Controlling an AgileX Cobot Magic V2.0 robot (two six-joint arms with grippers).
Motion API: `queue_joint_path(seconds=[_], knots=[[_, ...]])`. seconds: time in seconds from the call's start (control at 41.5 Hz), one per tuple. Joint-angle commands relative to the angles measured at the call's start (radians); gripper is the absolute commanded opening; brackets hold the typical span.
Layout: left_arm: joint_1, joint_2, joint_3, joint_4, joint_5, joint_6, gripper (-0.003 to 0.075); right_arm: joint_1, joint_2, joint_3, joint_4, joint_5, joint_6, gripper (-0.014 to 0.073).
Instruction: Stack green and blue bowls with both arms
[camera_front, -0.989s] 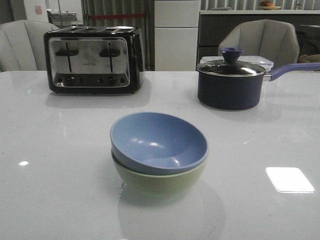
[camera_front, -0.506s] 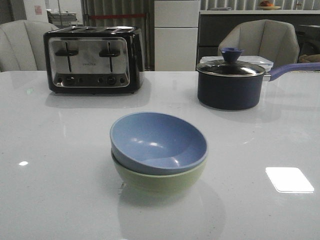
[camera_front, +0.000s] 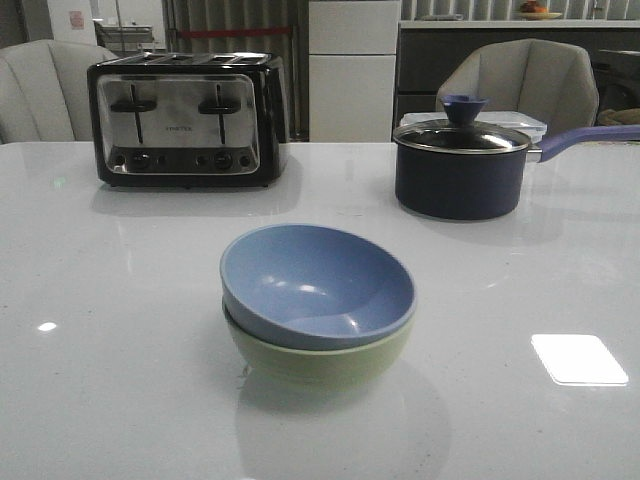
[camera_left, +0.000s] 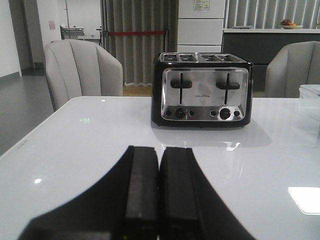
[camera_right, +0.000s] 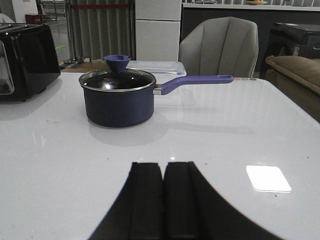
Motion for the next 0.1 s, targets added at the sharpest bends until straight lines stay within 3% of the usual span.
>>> queue_joint_path(seconds=[0.0, 0.072], knots=[[-0.007, -0.019, 0.004, -0.007, -0.09, -0.007, 0.0093, 0.002, -0.02, -0.004, -0.012, -0.085, 0.0, 0.0058], [-0.007, -0.019, 0.004, -0.007, -0.09, -0.007, 0.0093, 0.002, -0.02, -0.004, -0.012, -0.085, 0.0, 0.0058]])
